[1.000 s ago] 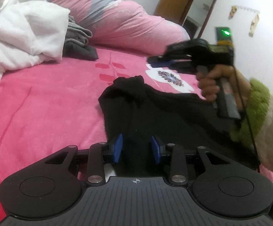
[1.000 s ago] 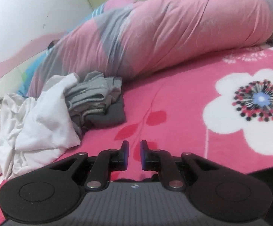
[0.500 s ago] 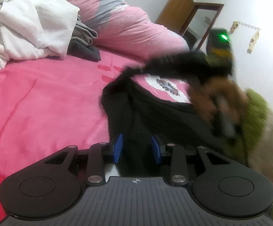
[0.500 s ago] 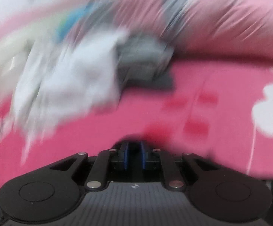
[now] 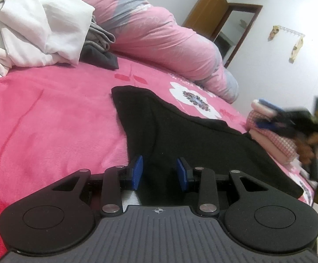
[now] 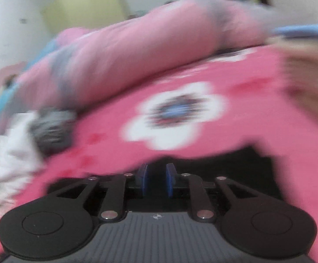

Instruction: Fold clothes

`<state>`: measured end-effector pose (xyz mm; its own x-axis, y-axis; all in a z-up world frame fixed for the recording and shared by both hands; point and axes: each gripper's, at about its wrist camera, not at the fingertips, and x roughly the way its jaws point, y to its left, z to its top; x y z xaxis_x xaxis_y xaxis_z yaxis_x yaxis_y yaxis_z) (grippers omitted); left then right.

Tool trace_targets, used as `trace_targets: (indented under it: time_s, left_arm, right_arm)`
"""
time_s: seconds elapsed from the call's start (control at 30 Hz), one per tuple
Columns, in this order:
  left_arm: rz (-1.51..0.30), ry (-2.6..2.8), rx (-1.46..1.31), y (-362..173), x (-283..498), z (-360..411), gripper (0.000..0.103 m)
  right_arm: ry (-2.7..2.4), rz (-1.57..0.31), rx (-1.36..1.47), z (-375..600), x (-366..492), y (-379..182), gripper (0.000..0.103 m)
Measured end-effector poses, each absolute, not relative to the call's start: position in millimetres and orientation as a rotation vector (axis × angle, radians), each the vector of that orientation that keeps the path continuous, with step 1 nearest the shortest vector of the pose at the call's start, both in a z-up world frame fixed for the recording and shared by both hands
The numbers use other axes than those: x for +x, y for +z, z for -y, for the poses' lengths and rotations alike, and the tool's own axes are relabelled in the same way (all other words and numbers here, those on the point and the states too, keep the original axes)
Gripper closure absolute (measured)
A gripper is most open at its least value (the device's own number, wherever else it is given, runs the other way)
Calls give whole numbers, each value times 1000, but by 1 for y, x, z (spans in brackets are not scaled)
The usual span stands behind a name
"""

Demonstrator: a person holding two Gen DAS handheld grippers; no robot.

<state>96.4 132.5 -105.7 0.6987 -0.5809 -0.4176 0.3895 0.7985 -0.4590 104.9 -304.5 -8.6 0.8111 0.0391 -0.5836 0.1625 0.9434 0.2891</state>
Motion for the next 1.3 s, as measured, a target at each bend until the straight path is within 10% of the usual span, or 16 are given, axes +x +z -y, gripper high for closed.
trace_targets:
  time_s: [0.63, 0.77, 1.3]
  left_arm:
    - [-673, -381, -91, -78, 102, -89, 62]
    - [-675, -337, -73, -73, 111, -84, 59]
    - [-675, -242, -93, -53, 160, -92, 50]
  right_arm:
    - [34, -698, 275, 423, 159, -59, 63]
    - [83, -719, 255, 420, 171, -71, 100]
    - [60, -554, 378, 439, 152, -78, 100]
